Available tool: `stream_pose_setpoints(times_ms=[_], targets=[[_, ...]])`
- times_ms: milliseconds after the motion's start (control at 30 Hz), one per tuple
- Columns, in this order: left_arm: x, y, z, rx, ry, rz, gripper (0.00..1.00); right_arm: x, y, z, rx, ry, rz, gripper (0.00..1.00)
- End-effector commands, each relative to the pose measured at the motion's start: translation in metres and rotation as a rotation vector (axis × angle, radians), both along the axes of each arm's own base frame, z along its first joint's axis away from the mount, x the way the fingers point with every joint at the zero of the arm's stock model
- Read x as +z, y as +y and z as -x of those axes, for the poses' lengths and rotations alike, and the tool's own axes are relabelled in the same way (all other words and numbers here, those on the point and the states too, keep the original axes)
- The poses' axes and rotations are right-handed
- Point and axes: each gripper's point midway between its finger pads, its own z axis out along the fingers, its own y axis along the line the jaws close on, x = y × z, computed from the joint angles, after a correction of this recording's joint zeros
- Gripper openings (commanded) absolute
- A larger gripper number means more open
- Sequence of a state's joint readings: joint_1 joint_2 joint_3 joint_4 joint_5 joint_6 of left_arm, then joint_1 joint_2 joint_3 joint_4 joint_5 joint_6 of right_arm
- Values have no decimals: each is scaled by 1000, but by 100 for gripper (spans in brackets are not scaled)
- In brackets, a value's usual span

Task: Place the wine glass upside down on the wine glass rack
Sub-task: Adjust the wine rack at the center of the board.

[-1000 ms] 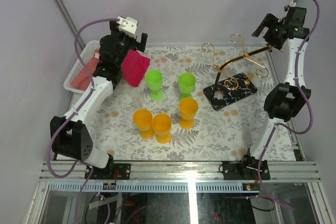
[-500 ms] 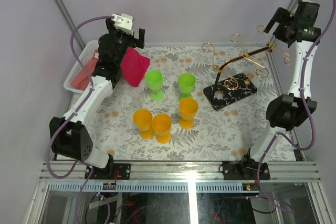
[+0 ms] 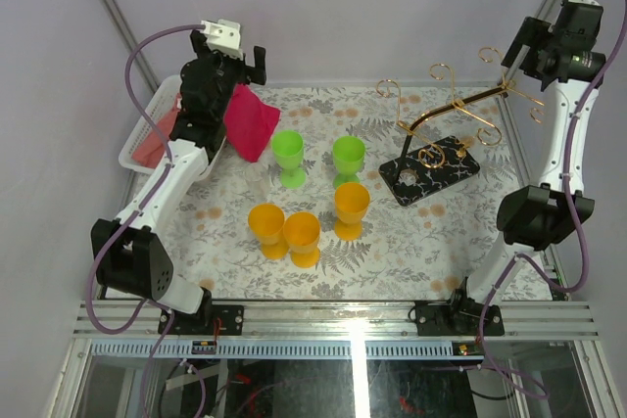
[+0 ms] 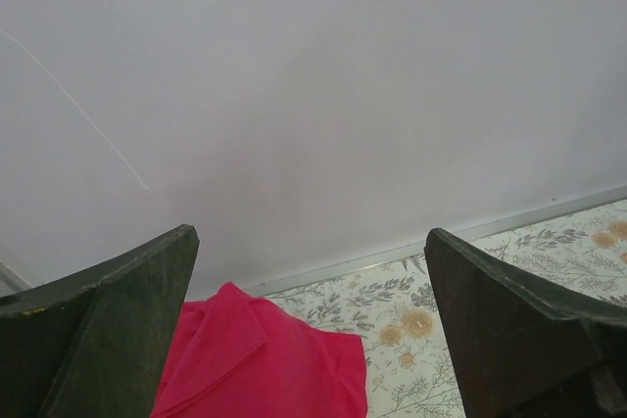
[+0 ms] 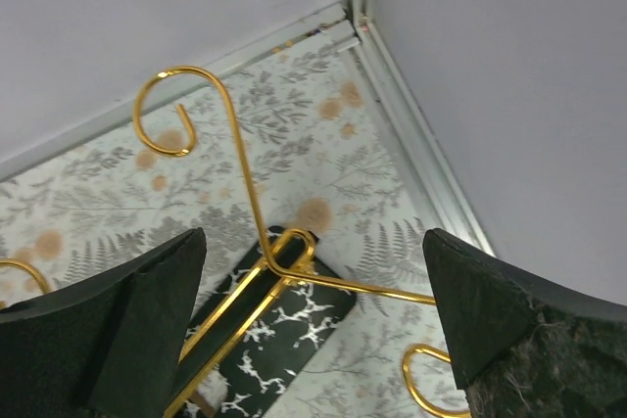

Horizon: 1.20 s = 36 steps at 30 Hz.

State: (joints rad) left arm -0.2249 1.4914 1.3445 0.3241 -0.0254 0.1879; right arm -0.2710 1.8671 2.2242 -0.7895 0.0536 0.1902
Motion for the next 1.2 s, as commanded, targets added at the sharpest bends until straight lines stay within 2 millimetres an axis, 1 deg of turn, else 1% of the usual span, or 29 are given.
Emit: stream_pose_setpoints(times_ms=[0, 33, 100, 167, 200, 367, 433, 500, 567, 667, 833, 933, 1167], targets=[[23, 4, 3, 6, -44, 26, 100, 42, -14, 33, -54, -32, 135, 99], [23, 6, 5, 13, -48, 25, 100, 36, -10, 36, -45, -16, 116, 99], [17, 10, 7, 32, -38, 27, 100, 14, -5, 45, -40, 56, 81, 99], [13, 12, 8, 40, -27, 29, 100, -4, -7, 53, -56, 116, 74, 99], [11, 12, 9, 38, -17, 31, 100, -9, -11, 58, -79, 142, 84, 99], [6, 10, 13, 28, 5, 35, 100, -23, -32, 77, -162, 258, 179, 99], [2, 11, 13, 30, 10, 39, 100, -26, -38, 81, -180, 286, 209, 99], [-2, 10, 13, 28, 17, 38, 100, -30, -41, 81, -189, 300, 225, 99], [-4, 9, 11, 25, 23, 37, 100, -35, -40, 76, -176, 303, 216, 99], [-6, 8, 8, 22, 28, 33, 100, -44, -34, 63, -141, 289, 173, 99], [-9, 9, 5, 28, 35, 22, 100, -56, -18, 35, -64, 226, 82, 99], [-11, 9, 4, 29, 41, 18, 100, -59, -9, 15, -15, 187, 39, 99], [-13, 8, 2, 30, 46, 17, 100, -57, 4, -23, 74, 108, 9, 99]])
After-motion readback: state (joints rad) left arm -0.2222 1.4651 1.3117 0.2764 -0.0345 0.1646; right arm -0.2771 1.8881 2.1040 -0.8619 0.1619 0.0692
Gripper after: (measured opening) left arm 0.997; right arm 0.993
